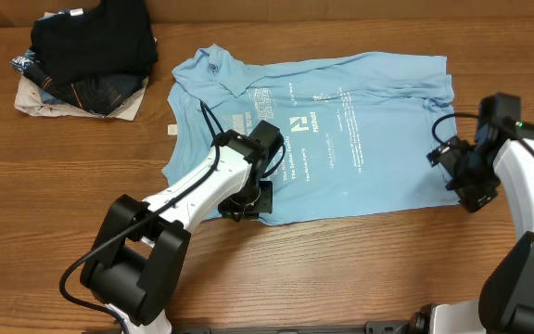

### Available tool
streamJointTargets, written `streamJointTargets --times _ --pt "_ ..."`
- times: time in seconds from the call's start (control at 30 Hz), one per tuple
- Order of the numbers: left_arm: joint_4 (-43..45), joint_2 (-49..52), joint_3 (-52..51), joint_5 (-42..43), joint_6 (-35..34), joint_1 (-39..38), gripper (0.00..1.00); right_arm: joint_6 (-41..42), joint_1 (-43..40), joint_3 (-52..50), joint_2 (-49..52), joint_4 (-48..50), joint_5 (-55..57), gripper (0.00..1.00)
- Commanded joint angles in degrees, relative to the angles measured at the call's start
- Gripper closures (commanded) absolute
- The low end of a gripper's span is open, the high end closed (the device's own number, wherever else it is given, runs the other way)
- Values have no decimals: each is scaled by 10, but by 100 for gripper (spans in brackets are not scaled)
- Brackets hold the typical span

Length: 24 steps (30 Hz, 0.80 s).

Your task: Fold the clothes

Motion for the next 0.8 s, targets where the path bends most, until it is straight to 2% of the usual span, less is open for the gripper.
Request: streamJointTargets --times 0.0,0.07,0.27,0.77 --pt "-3 -13 8 7 4 2 96 9 -2 -29 1 21 -8 19" --pt "-5 -13 8 7 4 2 96 9 -2 -43 1 40 -8 24" --pt "-12 -13 3 7 4 2 96 9 -11 -68 3 76 -2 28" --pt "-25 -13 1 7 4 2 96 8 -43 -71 12 79 33 30"
